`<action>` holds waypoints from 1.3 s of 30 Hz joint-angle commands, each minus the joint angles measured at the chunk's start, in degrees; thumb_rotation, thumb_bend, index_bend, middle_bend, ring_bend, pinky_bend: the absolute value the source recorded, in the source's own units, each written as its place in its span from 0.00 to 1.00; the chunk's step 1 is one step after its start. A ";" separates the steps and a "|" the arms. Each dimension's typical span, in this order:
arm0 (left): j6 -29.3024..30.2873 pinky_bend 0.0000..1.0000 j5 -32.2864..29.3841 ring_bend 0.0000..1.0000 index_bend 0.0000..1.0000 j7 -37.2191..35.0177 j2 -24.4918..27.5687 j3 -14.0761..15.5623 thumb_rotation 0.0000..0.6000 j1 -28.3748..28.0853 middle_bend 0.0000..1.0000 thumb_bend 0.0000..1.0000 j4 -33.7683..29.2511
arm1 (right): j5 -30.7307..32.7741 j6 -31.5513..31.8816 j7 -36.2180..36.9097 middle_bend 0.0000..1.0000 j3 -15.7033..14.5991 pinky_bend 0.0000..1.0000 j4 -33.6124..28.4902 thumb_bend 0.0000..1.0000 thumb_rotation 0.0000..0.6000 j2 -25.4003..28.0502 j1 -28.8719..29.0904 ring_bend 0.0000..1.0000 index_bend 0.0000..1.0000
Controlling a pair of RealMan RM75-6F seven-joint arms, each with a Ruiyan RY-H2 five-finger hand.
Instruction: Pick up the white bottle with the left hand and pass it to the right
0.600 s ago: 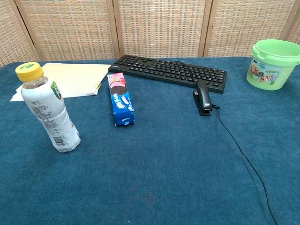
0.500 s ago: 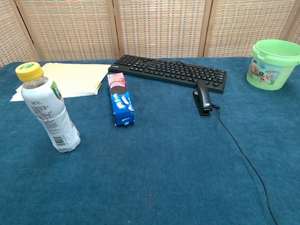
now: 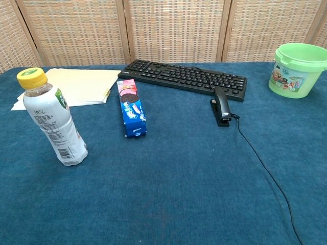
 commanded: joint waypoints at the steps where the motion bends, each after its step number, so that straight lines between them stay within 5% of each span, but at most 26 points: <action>1: -10.24 0.00 -0.87 0.00 0.00 5.95 5.24 -3.37 1.00 -7.57 0.00 0.00 -5.16 | 0.30 0.04 -0.03 0.00 0.10 0.00 -0.17 0.00 1.00 0.17 -0.08 0.00 0.06; 8: -24.08 0.00 -11.67 0.00 0.00 17.31 8.86 -6.55 1.00 -16.05 0.00 0.00 -11.11 | 0.92 -0.09 -0.43 0.00 0.19 0.00 -0.50 0.00 1.00 0.39 -0.18 0.00 0.06; 25: -30.64 0.01 -24.94 0.01 0.00 22.41 2.38 -6.32 1.00 -23.88 0.00 0.00 -9.09 | 0.42 -0.16 -0.07 0.00 0.12 0.00 -0.19 0.00 1.00 0.46 -0.05 0.00 0.06; 33: -30.19 0.27 -28.55 0.18 0.02 24.67 -0.19 -5.31 1.00 -25.95 0.03 0.00 -8.02 | 0.79 -0.39 -0.07 0.00 0.22 0.00 0.01 0.00 1.00 0.38 0.03 0.00 0.06; 39: -29.56 0.43 -30.97 0.33 0.21 24.63 -2.19 -4.67 1.00 -27.06 0.21 0.03 -7.05 | 1.06 -0.48 -0.08 0.00 0.32 0.00 0.05 0.00 1.00 0.35 0.06 0.00 0.06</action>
